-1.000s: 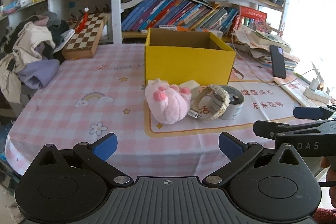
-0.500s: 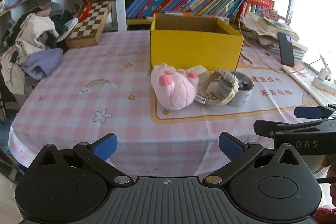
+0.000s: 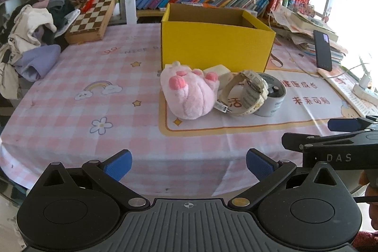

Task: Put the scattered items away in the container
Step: 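Move the right tool down onto the white wristwatch and close it, then grasp the pink plush toy with the left tool while the right tool lifts the watch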

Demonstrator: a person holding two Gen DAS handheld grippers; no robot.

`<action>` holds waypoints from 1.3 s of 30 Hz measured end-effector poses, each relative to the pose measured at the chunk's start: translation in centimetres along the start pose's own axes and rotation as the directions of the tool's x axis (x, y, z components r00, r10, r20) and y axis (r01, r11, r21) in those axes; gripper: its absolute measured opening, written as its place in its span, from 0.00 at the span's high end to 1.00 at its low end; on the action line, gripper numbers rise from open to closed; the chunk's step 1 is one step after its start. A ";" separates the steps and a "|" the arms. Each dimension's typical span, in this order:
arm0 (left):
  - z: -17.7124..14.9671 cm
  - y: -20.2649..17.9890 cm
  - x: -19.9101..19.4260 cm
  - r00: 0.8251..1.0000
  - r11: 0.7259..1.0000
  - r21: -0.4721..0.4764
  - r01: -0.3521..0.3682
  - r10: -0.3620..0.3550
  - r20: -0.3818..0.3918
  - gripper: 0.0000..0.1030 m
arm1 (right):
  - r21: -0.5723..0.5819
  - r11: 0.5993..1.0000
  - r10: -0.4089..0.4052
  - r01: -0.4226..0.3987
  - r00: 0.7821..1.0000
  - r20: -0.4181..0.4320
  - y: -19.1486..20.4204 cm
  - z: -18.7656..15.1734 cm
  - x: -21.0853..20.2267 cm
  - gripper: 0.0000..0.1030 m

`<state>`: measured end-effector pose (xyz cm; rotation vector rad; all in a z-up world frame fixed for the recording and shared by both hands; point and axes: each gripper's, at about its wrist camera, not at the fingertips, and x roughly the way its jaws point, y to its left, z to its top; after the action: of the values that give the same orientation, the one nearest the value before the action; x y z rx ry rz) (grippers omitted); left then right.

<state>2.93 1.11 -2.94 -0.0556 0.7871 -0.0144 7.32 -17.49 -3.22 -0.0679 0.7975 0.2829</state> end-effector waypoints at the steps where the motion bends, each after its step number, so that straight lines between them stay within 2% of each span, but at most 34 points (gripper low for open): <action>1: 0.2 0.2 0.2 1.000 1.000 -0.007 -0.004 0.004 0.002 0.00 | -0.004 1.000 0.000 0.000 1.000 -0.002 0.0 0.2 0.3 0.02; 6: 1.1 0.9 1.2 1.000 0.999 -0.038 -0.011 0.011 0.002 0.00 | -0.028 1.000 0.003 -0.003 1.000 -0.008 0.1 1.5 1.6 0.12; 11: 2.2 1.2 2.3 1.000 0.999 -0.044 -0.013 0.013 0.007 0.00 | -0.039 0.999 0.015 -0.016 1.000 -0.017 0.1 2.9 2.9 0.25; 13: 2.7 1.5 2.7 1.000 0.998 -0.053 -0.016 0.017 0.015 0.00 | -0.043 0.999 0.022 -0.022 1.000 -0.021 0.1 3.5 3.5 0.33; 23: 4.8 2.3 5.2 0.999 0.998 -0.056 -0.024 0.026 0.030 0.01 | -0.065 0.996 0.052 -0.055 0.998 -0.043 0.2 6.5 6.3 0.47; 29: 5.8 2.2 6.6 1.000 0.999 -0.049 0.013 -0.012 0.021 0.01 | -0.075 0.994 0.069 -0.074 0.996 -0.064 0.2 8.0 8.0 0.53; 33: 6.3 1.7 7.5 1.000 0.999 -0.018 0.030 -0.030 0.006 0.01 | -0.076 0.992 0.090 -0.096 0.993 -0.082 -0.1 8.7 8.9 0.65; 39: 6.6 0.9 9.2 0.998 0.998 0.032 0.045 -0.043 -0.052 0.01 | -0.087 0.990 0.104 -0.112 0.991 -0.085 -0.3 9.3 9.3 0.66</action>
<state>14.10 1.94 -4.86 -0.0408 0.8369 -0.0712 20.05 -14.18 -3.37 -0.1232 0.8694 0.4218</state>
